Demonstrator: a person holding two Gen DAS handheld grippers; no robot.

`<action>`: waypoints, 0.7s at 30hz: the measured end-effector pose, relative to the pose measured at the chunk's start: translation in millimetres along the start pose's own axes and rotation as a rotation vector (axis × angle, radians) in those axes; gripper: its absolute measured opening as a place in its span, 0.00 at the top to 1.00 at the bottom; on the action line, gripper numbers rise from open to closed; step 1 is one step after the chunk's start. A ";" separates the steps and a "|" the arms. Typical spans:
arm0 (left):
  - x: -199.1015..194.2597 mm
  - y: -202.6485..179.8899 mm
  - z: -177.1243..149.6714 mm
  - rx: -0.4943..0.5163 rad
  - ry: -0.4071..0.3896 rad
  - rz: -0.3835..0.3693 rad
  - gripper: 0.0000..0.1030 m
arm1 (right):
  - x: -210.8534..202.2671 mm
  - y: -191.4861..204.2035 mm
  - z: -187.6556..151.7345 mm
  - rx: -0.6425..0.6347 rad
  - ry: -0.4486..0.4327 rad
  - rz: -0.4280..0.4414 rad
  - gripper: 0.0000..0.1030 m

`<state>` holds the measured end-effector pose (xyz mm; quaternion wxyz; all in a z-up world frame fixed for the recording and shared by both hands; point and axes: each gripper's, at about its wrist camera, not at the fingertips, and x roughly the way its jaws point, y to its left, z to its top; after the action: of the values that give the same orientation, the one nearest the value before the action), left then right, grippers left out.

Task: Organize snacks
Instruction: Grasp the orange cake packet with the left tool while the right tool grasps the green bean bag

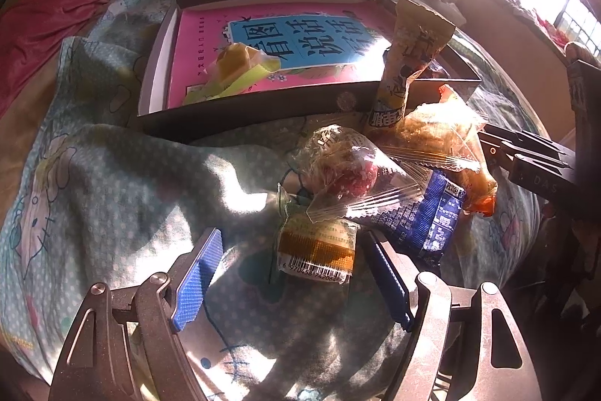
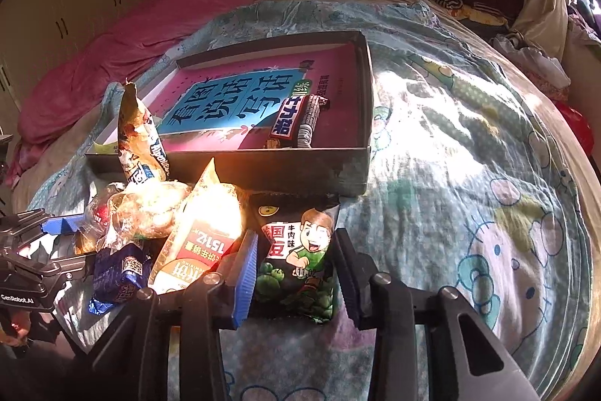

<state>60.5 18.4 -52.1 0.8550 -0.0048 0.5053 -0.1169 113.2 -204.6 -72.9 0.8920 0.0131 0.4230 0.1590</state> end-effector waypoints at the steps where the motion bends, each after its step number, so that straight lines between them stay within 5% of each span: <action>1: 0.5 -0.6 -0.2 0.002 0.001 -0.004 0.25 | -0.9 -2.4 0.0 0.016 -0.003 0.010 0.64; 5: 3.5 -3.6 -2.3 0.019 0.015 0.009 0.34 | -3.7 -4.2 -1.5 0.034 -0.009 0.021 0.64; 9: 1.7 -2.5 -2.8 0.023 0.010 0.020 0.58 | -8.6 -4.3 -3.3 0.049 -0.018 0.038 0.64; 21: -28.7 9.2 1.6 -0.047 -0.082 -0.049 0.61 | -24.5 -8.7 -4.6 0.088 -0.056 0.040 0.65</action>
<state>50.4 33.1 -27.7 0.8714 -0.0417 0.4723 -0.1255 97.6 -220.7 -58.9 0.8987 0.0650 0.4041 0.1576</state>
